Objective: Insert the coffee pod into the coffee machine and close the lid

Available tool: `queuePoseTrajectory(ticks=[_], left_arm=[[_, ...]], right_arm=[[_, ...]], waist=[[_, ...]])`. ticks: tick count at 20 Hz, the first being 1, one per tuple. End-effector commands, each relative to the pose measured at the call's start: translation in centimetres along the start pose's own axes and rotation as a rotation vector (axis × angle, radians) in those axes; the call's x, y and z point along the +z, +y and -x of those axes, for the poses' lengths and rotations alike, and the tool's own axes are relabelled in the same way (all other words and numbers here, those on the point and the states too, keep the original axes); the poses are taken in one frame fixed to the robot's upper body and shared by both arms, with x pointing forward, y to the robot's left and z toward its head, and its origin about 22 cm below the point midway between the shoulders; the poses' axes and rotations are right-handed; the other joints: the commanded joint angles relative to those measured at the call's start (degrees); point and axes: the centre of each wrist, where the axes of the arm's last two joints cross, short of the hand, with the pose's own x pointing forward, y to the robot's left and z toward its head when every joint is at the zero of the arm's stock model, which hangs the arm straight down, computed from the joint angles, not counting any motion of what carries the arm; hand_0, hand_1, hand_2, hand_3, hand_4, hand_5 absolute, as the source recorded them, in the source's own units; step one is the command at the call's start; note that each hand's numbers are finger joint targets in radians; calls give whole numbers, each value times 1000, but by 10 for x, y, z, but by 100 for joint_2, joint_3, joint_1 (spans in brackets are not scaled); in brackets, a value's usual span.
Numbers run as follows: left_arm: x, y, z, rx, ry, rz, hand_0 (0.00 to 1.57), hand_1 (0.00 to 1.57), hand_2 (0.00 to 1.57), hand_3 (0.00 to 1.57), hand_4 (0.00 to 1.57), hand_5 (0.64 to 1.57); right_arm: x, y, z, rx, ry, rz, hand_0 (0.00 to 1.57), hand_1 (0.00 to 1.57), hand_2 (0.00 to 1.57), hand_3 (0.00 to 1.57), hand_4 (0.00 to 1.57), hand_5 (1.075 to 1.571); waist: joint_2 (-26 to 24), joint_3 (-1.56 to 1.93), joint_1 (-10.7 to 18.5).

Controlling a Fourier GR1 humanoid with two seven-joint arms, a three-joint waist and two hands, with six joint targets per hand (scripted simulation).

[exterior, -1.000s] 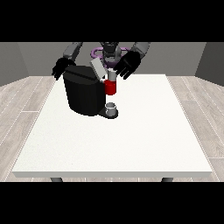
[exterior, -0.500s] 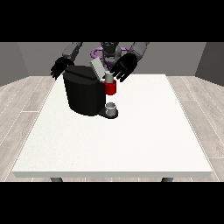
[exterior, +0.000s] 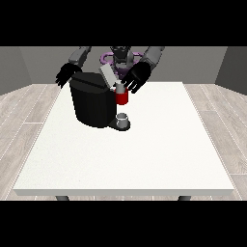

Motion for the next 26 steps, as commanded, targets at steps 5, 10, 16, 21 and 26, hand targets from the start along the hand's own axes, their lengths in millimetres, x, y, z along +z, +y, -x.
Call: queuePoseTrajectory(ticks=[5,10,16,21,26], left_arm=[[-4,-10,-9,-2,1,64,1236,1236,1279,1197,487,1571],[0,-14,3,3,17,56,1220,1220,1252,1152,467,1571],[0,-2,1,-22,4,58,1152,1152,1178,1020,450,1571],[0,0,2,-61,-5,54,1056,1056,1108,937,393,1571],[-2,9,-1,-46,-2,70,1073,1073,1125,967,364,1571]], right_arm=[[4,1,13,25,9,44,0,0,0,0,443,1571],[-2,-9,0,0,-7,10,0,0,0,0,433,1571],[7,-16,16,3,28,52,0,0,0,0,380,1571],[-1,9,-1,17,15,20,0,0,0,0,438,1571],[-5,-8,1,13,15,56,0,0,0,0,458,1571]], waist=[[-60,-1,218],[111,-2,31],[16,-1,83],[46,-4,128],[-89,-2,206]])
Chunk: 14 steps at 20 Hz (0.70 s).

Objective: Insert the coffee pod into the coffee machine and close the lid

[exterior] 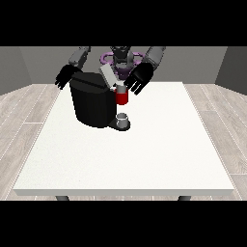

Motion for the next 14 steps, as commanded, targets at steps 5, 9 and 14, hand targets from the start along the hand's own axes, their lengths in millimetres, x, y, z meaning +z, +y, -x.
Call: queuePoseTrajectory(ticks=[5,9,14], left_arm=[[8,9,18,-70,-44,38,567,567,810,640,235,1571],[9,-14,19,-105,24,117,0,0,0,0,0,1571],[5,-8,8,-126,-29,116,0,0,0,0,0,1571]], right_arm=[[-2,6,-6,-13,-45,-5,0,0,0,0,447,1571],[6,-15,8,8,45,-14,0,0,0,0,435,1571],[-1,-14,11,26,44,41,0,0,0,0,338,1571]], waist=[[269,-6,-26],[-200,-4,-44],[-150,-4,184]])
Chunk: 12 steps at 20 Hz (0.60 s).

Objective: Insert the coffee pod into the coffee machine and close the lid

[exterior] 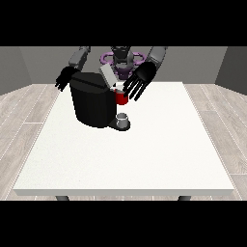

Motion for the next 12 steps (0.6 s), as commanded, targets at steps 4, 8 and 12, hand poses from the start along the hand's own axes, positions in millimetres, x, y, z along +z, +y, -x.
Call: queuePoseTrajectory(ticks=[4,8,12], left_arm=[[-7,-8,-15,1,31,38,0,0,0,0,0,1571],[1,-32,-1,11,39,85,0,0,0,0,0,1571],[3,-32,1,34,40,104,0,0,0,0,0,1571]], right_arm=[[-2,-5,4,21,38,-8,0,0,0,0,378,1571],[21,-3,28,-4,91,30,0,0,0,0,363,1571],[26,-15,35,-16,107,58,0,0,0,0,383,1571]], waist=[[-279,-9,23],[-658,-10,208],[-828,-9,337]])
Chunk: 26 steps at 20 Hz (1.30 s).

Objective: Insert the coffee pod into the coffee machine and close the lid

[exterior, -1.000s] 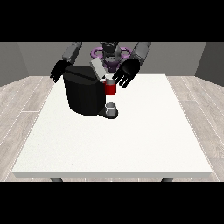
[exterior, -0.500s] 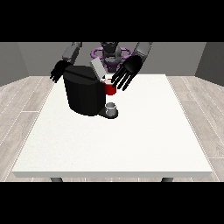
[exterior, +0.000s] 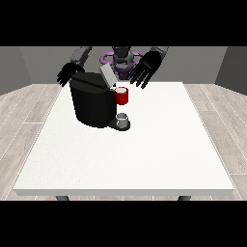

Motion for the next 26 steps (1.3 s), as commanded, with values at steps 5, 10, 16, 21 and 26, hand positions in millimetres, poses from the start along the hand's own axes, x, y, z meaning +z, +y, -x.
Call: queuePoseTrajectory(ticks=[5,10,16,21,26], left_arm=[[11,-56,25,301,21,4,0,0,0,0,0,1571],[22,-120,31,704,29,-26,0,0,0,0,261,1571],[52,-169,55,859,83,-9,0,0,0,0,0,1571],[87,-205,80,1001,134,-12,0,0,0,0,215,1571],[86,-223,55,1048,127,28,0,0,0,0,0,1571]], right_arm=[[21,-23,19,6,75,57,0,0,0,0,430,1571],[45,-28,42,4,115,100,0,0,0,0,445,1571],[32,-56,14,91,113,22,0,0,0,0,390,1571],[19,-44,-13,68,69,-45,0,0,0,0,125,1571],[4,-57,-32,72,55,-91,0,0,0,0,0,1571]], waist=[[-678,-4,389],[-1322,-8,829],[-2031,-6,1216],[-2268,-7,1500],[-2290,0,1831]])
